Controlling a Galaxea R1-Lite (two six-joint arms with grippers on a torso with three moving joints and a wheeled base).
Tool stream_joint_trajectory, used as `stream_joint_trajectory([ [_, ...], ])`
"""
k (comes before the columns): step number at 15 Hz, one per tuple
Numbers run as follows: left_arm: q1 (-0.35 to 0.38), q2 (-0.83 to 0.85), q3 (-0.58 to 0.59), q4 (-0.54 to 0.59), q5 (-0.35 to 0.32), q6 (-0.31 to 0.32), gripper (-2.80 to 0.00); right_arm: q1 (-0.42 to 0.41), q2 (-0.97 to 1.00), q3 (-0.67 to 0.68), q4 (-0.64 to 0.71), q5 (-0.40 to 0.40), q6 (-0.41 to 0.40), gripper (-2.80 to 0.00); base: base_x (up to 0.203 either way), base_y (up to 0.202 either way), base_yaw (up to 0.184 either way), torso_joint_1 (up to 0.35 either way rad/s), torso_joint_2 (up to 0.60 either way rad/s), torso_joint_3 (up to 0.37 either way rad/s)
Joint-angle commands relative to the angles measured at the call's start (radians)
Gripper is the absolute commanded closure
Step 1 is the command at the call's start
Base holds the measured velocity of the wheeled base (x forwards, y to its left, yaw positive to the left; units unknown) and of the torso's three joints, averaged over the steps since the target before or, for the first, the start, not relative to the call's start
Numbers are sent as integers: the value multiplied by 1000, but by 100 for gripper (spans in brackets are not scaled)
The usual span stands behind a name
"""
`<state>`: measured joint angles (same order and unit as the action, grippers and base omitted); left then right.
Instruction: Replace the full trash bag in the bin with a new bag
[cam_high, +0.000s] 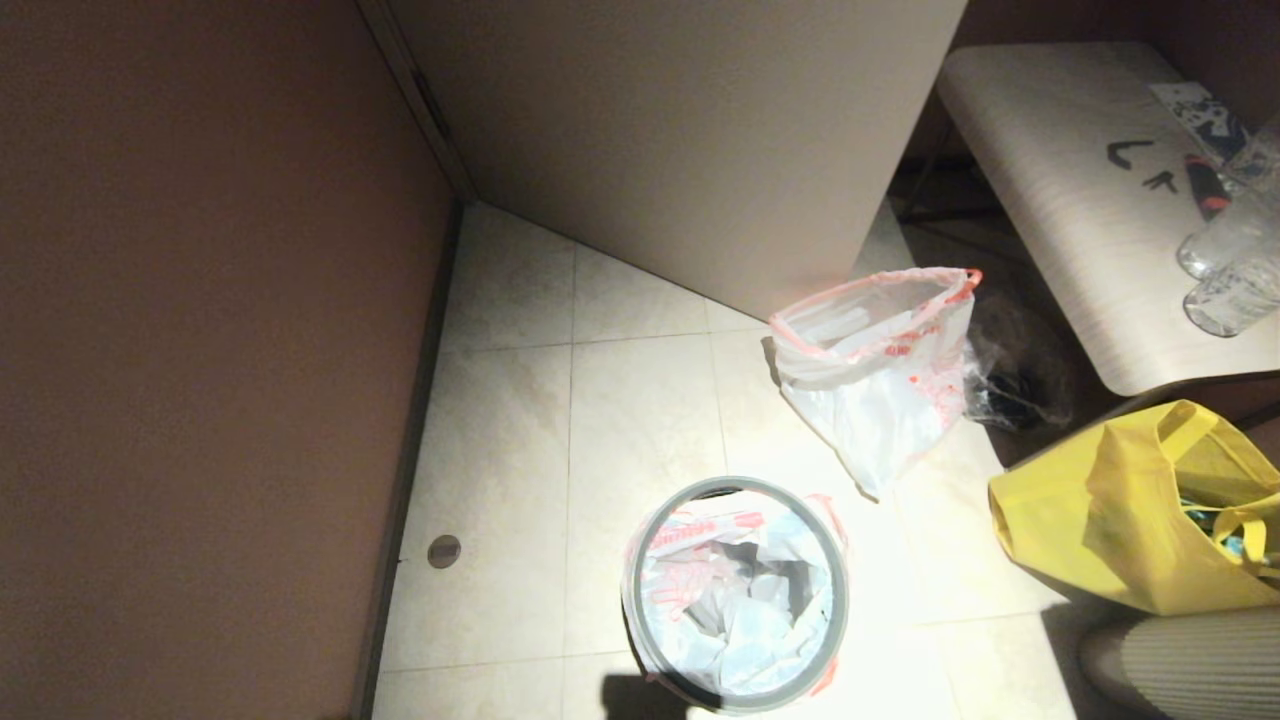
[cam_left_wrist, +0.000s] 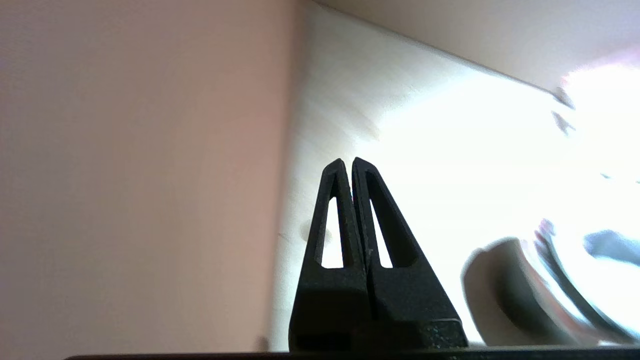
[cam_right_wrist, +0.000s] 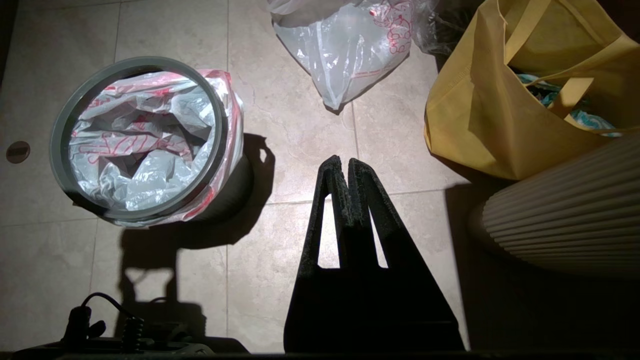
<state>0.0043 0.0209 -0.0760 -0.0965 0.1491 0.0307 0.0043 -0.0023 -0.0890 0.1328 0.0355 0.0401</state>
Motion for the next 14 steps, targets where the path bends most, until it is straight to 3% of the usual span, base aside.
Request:
stream_joint_trajectory([
  [1, 0, -18, 50, 5, -79, -6, 0, 0, 2, 12, -4, 1, 4, 0, 0, 0, 0, 0, 0, 0],
  [3, 0, -18, 95, 12, -164, -16, 0, 0, 2, 19, -9, -7, -35, 0, 0, 0, 0, 0, 0, 0],
  [6, -3, -16, 96, 21, -169, -10, 0, 0, 2, 57, -54, -29, -80, 0, 0, 0, 0, 0, 0, 0],
  [9, -4, -18, 86, 86, -175, 52, 0, 0, 2, 66, -62, -29, -75, 0, 0, 0, 0, 0, 0, 0],
  [14, -6, -19, 85, 86, -184, 54, 0, 0, 2, 66, -62, -28, -82, 0, 0, 0, 0, 0, 0, 0],
])
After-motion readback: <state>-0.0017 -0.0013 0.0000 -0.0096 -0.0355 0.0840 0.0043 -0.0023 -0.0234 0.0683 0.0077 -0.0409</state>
